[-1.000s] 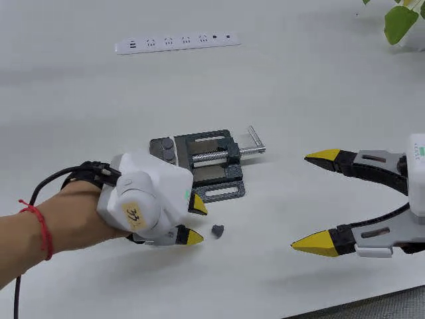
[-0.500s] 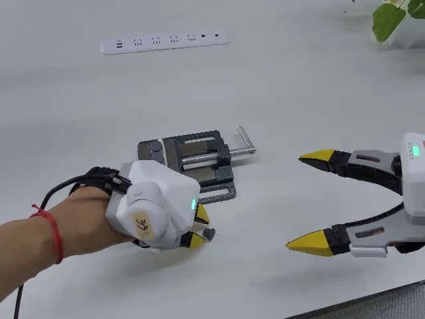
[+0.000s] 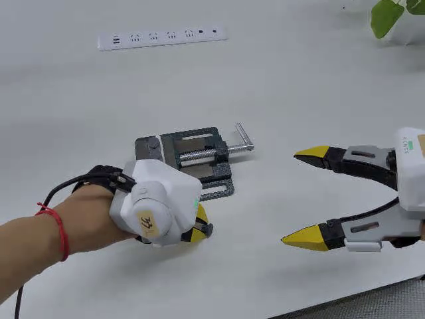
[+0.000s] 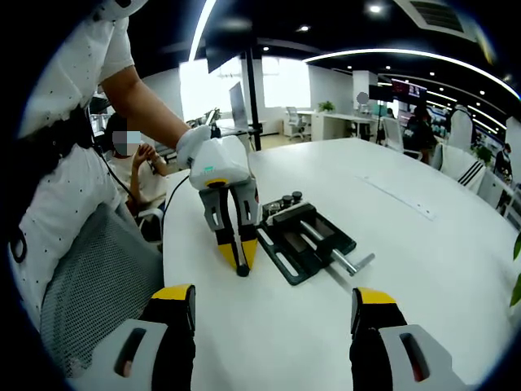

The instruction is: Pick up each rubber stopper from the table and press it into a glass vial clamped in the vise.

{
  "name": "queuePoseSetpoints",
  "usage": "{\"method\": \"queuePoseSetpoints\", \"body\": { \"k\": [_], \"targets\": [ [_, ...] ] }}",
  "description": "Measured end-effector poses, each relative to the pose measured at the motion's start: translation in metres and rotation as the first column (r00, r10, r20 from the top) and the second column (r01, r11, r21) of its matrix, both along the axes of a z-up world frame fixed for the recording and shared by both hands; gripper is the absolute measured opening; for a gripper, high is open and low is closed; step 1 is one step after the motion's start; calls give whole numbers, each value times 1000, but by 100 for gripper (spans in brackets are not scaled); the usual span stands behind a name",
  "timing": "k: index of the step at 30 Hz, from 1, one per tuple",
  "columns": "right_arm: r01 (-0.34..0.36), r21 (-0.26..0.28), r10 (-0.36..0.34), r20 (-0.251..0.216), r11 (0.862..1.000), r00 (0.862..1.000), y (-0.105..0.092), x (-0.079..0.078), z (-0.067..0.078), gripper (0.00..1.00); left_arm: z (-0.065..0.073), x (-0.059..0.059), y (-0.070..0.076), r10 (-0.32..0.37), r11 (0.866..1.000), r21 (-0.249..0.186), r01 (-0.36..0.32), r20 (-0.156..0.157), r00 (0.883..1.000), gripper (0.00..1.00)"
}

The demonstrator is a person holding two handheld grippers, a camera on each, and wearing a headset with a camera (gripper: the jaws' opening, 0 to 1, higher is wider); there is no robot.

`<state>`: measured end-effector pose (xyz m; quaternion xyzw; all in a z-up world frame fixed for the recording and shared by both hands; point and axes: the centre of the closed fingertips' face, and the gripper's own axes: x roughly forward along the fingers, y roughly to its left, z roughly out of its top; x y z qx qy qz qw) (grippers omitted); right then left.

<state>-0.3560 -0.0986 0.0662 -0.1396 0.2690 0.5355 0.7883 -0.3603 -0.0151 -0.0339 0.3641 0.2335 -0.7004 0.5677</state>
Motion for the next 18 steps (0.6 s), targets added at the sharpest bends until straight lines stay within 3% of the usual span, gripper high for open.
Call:
{"method": "queuePoseSetpoints", "body": {
  "k": [7, 12, 17, 18],
  "targets": [
    [-12, 1, 12, 5, 1000, 1000, 7, 2, 3, 76, 2, 0, 0, 63, 998, -26, -64, -18, 998, 5],
    [-33, 4, 33, 9, 999, 999, 15, 3, 8, 75, 20, 2, -3, 156, 982, -101, -161, -55, 986, 5],
    [-55, 9, 55, 18, 998, 998, 24, 8, 17, 75, 51, 4, -4, 263, 943, -188, -276, -94, 960, 5],
    [-60, 15, 60, 23, 998, 998, 26, 9, 20, 75, 58, 5, -3, 291, 927, -213, -310, -115, 950, 5]
  ]
}}
